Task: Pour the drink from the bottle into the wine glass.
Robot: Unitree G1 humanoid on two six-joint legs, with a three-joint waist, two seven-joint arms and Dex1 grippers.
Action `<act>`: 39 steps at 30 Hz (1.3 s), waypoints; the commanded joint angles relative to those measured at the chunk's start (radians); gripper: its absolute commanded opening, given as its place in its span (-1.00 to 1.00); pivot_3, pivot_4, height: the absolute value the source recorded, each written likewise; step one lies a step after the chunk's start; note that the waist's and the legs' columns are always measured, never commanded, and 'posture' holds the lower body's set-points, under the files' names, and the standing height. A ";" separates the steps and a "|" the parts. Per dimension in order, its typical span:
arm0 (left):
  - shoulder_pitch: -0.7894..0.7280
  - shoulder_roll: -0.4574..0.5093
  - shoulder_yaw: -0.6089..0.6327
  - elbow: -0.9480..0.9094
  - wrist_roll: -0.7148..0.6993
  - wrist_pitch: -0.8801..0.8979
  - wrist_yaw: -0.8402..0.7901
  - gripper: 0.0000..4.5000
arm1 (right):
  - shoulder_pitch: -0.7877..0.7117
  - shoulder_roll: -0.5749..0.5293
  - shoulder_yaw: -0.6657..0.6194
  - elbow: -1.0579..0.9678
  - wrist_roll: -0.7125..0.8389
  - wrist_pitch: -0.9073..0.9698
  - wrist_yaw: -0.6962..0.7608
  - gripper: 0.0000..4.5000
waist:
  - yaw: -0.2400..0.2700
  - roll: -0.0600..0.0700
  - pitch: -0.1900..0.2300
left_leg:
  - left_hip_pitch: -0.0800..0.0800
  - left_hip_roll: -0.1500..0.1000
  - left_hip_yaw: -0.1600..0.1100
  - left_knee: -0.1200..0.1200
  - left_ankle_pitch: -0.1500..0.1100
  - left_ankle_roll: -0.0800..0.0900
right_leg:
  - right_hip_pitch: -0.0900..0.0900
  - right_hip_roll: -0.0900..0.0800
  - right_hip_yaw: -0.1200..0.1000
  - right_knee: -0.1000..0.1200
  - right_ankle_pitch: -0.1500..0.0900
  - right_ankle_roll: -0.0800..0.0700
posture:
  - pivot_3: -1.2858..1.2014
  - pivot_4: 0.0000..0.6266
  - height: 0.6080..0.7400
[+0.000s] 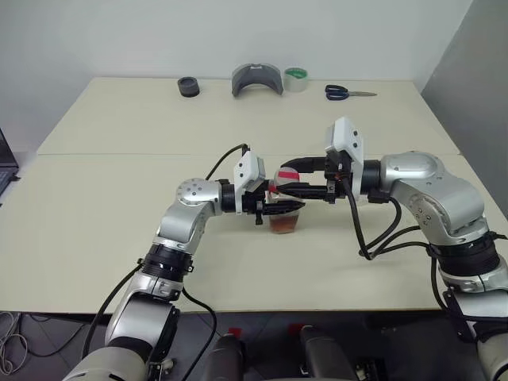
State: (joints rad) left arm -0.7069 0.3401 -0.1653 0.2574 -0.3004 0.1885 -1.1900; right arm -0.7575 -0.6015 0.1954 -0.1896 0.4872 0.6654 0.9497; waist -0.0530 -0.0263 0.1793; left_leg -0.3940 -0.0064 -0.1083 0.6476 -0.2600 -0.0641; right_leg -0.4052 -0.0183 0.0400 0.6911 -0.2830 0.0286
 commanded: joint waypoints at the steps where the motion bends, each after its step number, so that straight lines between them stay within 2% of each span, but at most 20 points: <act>1: -0.044 -0.003 0.040 -0.011 -0.025 -0.008 0.015 -0.22 | 0.035 0.003 -0.113 -0.088 0.015 0.021 -0.097 0.75 | 0.003 0.000 0.000 | 0.000 0.000 0.000 0.000 0.000 0.000 | 0.000 0.000 0.000 0.000 0.000 0.000 | 0.03 -0.52 1.00; 3: -0.050 -0.005 0.047 -0.003 -0.026 -0.005 0.025 -0.22 | 0.084 0.005 -0.180 -0.194 0.061 0.078 -0.167 1.00 | 0.006 0.000 0.000 | -0.001 0.000 0.000 0.000 0.000 0.000 | 0.000 0.000 0.000 0.000 0.000 0.000 | 0.03 -0.52 1.00; 6: -0.059 -0.004 0.052 0.016 -0.023 -0.010 0.028 -0.22 | 0.184 0.041 -0.233 -0.362 0.096 0.168 -0.300 1.00 | 0.009 0.000 0.000 | -0.002 0.000 -0.001 0.000 0.000 0.000 | -0.001 0.000 -0.001 -0.001 0.000 0.000 | 0.03 -0.52 1.00; 10: -0.085 -0.016 0.055 0.060 -0.013 -0.027 0.039 -0.22 | 0.311 0.149 -0.149 -0.549 0.011 0.212 -0.531 1.00 | 0.008 0.000 0.000 | -0.002 0.001 -0.001 0.000 0.000 0.000 | -0.001 0.000 -0.001 0.000 0.000 0.000 | 0.03 -0.52 1.00; 12: -0.098 -0.025 0.056 0.082 -0.009 -0.037 0.044 -0.23 | 0.310 0.237 -0.109 -0.548 -0.061 0.217 -0.664 1.00 | 0.003 0.000 0.000 | -0.001 0.000 0.000 0.000 0.000 0.000 | -0.001 0.000 0.000 0.001 0.000 0.000 | 0.03 -0.52 1.00; 15: -0.105 -0.035 0.051 0.096 -0.004 -0.048 0.047 -0.23 | 0.284 0.324 -0.061 -0.495 -0.165 0.181 -0.781 1.00 | 0.001 0.000 0.000 | 0.000 0.000 0.000 0.000 0.000 0.000 | -0.001 0.000 0.000 0.002 0.000 0.000 | 0.03 -0.52 1.00; 20: -0.102 -0.035 0.047 0.098 0.003 -0.061 0.040 -0.23 | 0.242 0.403 -0.025 -0.451 -0.222 0.155 -0.833 1.00 | 0.001 0.000 0.000 | 0.000 0.000 0.000 -0.001 0.000 0.000 | -0.002 0.000 0.000 0.001 0.000 0.000 | 0.03 -0.52 1.00; 26: -0.095 -0.024 0.049 0.096 0.009 -0.070 0.037 -0.23 | 0.232 0.427 -0.022 -0.415 -0.254 0.143 -0.832 1.00 | 0.000 0.000 0.000 | -0.001 0.000 0.000 -0.001 0.000 0.000 | -0.001 0.000 0.000 0.001 0.000 0.000 | 0.03 -0.52 1.00; 29: -0.093 -0.022 0.050 0.097 0.011 -0.071 0.037 -0.23 | 0.232 0.424 -0.021 -0.412 -0.253 0.146 -0.820 0.72 | -0.001 0.000 0.000 | -0.001 0.000 0.000 -0.001 0.000 0.000 | -0.001 0.000 0.000 0.001 0.000 0.000 | 0.03 -0.52 1.00; 35: -0.088 -0.021 0.051 0.089 0.012 -0.066 0.029 -0.23 | 0.240 0.407 -0.010 -0.407 -0.240 0.142 -0.774 -0.17 | -0.002 0.000 0.000 | -0.001 0.000 0.000 -0.001 0.000 0.000 | -0.001 0.000 0.000 0.001 0.000 0.000 | 0.03 -0.52 1.00; 39: -0.088 -0.018 0.048 0.086 0.006 -0.059 0.011 -0.23 | 0.216 0.339 0.003 -0.360 -0.196 0.086 -0.619 -0.18 | -0.002 0.000 0.000 | -0.001 0.000 0.000 -0.001 0.000 0.000 | -0.001 0.000 0.000 0.001 0.000 0.000 | 0.03 -0.52 1.00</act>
State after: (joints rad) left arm -0.7770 0.3140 -0.1287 0.3863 -0.2726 0.1440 -1.1543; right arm -0.5186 -0.2323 0.2106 -0.5553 0.2742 0.7878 0.2553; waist -0.0552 -0.0260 0.1793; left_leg -0.3946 -0.0066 -0.1086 0.6470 -0.2597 -0.0641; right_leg -0.4067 -0.0180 0.0401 0.6923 -0.2831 0.0286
